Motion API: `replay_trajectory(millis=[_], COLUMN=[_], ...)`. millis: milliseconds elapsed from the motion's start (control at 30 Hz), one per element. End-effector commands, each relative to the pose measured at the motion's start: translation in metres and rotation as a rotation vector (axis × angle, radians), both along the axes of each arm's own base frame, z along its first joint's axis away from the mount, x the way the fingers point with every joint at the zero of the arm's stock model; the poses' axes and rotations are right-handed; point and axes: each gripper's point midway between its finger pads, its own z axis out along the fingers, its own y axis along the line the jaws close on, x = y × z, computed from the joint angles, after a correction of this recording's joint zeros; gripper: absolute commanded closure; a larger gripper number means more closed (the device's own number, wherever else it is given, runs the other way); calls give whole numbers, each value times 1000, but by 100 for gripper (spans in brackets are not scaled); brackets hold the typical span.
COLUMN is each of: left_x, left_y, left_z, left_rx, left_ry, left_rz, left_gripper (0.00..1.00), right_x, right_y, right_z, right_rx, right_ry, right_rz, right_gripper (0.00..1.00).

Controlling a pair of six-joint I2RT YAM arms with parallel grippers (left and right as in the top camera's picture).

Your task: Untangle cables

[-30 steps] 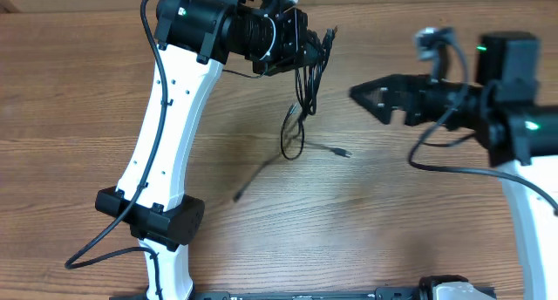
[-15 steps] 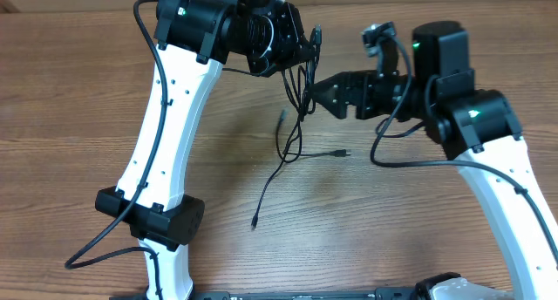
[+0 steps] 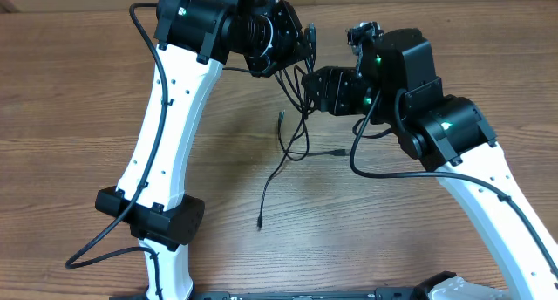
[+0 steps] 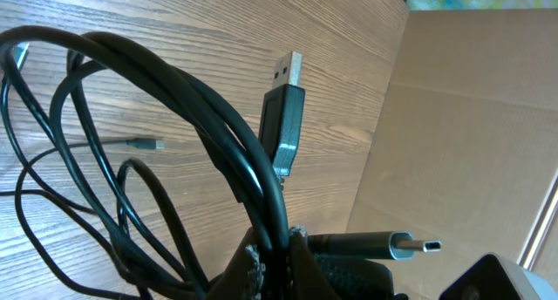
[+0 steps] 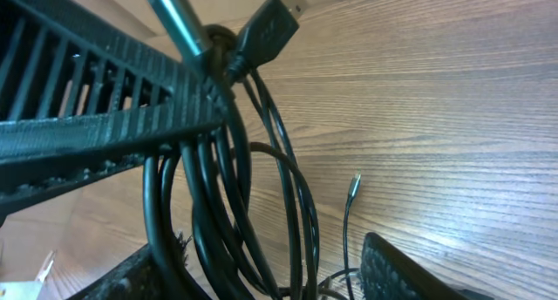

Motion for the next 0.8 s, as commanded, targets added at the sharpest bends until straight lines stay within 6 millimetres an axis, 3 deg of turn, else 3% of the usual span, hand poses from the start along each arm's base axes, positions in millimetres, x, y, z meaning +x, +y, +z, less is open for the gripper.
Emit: replay_trajectory(millis=[0,167,267,400,600,700,767], left_x=[-4,-2,1,10,24,28,29], left_y=[1,3,9,28,50,59,61], left_z=[14,13,8,-2,-7,-7,-7], left_rx=[-24,-11,27,136,299,394,436], left_ry=[-14,-18,-25,-54,-184,-309,-368], left_rz=[17,27,54,124,85,-66,-148], left_gripper=[96,96,96,96,96,96,92], right_x=[15,20,21,15,-3,-16,-21], right_y=[-5,0,0,-5,-37,-55,-56], right_z=[-22,-39,-35,-20,12,27,29], right_rx=[-50,-68,-62,-48,-23,10,37], right_ry=[35,71,61,33,-11,-15,2], right_rz=[-69,-63,-64,-69,-122,-136,-115], right_gripper=[41,60,78,94,96,96,96])
